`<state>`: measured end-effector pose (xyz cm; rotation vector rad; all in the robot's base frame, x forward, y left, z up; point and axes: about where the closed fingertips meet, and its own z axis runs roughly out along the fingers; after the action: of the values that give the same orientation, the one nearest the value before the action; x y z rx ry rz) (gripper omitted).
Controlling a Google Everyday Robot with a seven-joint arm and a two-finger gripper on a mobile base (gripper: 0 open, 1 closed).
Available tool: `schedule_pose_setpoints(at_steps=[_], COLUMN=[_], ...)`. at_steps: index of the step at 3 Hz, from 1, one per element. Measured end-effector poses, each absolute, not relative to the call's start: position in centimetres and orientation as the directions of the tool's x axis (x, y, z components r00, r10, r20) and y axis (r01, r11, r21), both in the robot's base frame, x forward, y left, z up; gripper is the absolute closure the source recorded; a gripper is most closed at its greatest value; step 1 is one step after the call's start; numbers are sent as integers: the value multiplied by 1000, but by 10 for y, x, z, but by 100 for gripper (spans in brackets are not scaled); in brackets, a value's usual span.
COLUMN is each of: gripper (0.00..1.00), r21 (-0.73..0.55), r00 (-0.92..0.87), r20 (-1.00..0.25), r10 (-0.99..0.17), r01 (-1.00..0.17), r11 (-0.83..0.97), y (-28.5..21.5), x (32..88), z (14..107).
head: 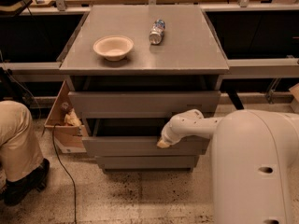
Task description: Open middle drawer
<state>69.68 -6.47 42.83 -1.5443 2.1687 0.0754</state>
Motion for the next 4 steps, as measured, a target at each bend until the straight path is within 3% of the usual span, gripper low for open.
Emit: schedule_pose_setpoints(at_steps=[1, 2, 3, 4], gripper=[35, 13, 0, 0], r21=[-223, -155, -64, 10], r00=[-253, -238, -214, -202], r20=[-406, -415, -445, -465], r10=[-878, -878, -869, -862], r01=[-904, -933, -961, -975], r11=[364, 326, 269, 223], y=[-65, -62, -48, -37], x=[697, 652, 605, 573], z=[436, 450, 470, 487])
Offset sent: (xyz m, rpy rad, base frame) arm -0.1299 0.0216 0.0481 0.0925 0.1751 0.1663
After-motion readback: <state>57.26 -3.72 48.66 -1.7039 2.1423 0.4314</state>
